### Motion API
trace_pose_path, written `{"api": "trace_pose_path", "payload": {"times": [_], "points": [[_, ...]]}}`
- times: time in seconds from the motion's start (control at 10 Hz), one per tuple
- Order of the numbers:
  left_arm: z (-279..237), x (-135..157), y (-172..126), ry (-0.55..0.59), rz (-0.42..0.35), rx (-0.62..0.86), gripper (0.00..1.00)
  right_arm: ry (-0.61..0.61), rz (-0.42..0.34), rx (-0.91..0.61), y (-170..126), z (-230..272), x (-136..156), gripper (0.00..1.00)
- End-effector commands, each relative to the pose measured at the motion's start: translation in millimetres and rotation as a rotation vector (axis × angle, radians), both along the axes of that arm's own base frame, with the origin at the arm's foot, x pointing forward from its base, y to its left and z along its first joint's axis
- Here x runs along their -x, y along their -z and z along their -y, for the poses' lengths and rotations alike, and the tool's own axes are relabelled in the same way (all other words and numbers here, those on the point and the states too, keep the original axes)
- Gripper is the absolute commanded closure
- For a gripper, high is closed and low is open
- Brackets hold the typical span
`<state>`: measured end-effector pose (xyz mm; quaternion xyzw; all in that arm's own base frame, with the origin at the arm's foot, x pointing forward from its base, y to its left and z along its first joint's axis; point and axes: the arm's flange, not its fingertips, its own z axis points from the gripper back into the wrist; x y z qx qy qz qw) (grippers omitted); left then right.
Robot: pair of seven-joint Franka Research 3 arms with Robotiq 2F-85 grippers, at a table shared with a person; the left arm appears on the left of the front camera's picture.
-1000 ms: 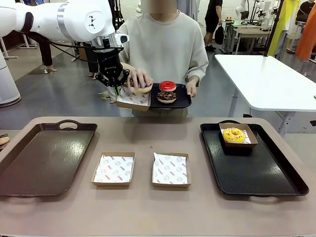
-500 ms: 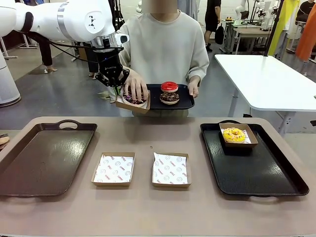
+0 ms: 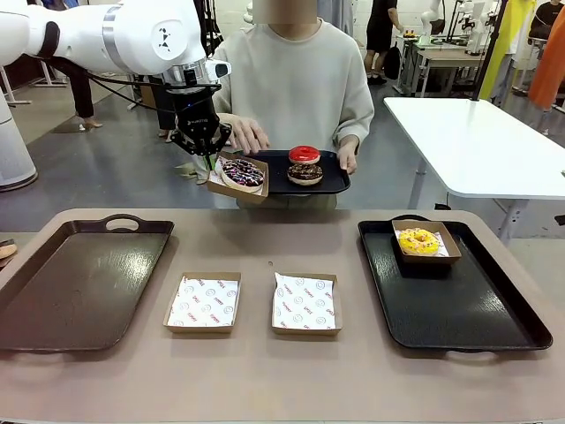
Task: Individually package the donuts and arrange them on the tray.
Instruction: Place the picked Paper togo box on the Handle tray while simultaneously picking up another Paper togo box from the table with the other hand.
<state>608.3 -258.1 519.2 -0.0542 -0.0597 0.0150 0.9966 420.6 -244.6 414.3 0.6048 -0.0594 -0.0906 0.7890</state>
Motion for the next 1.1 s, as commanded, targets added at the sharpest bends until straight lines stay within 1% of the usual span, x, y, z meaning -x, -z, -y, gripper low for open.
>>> {"api": "trace_pose_path", "payload": {"times": [0.0,0.8,0.9,1.0], "points": [[-0.8,0.7,-0.3,0.001,-0.001,0.002,1.00,-0.004,0.001,-0.003,-0.9,2.0,-2.0,0.00],[0.0,0.0,0.0,0.000,0.000,0.000,0.99,0.000,0.000,0.000,0.0,0.0,0.0,0.00],[-2.3,4.9,-0.3,0.061,0.009,0.010,0.99,-0.026,0.001,0.064,-6.4,-17.3,-5.0,0.00],[-6.7,19.9,-4.1,0.092,0.022,0.000,0.99,-0.062,-0.003,0.135,-19.0,-37.3,-9.0,0.00]]}}
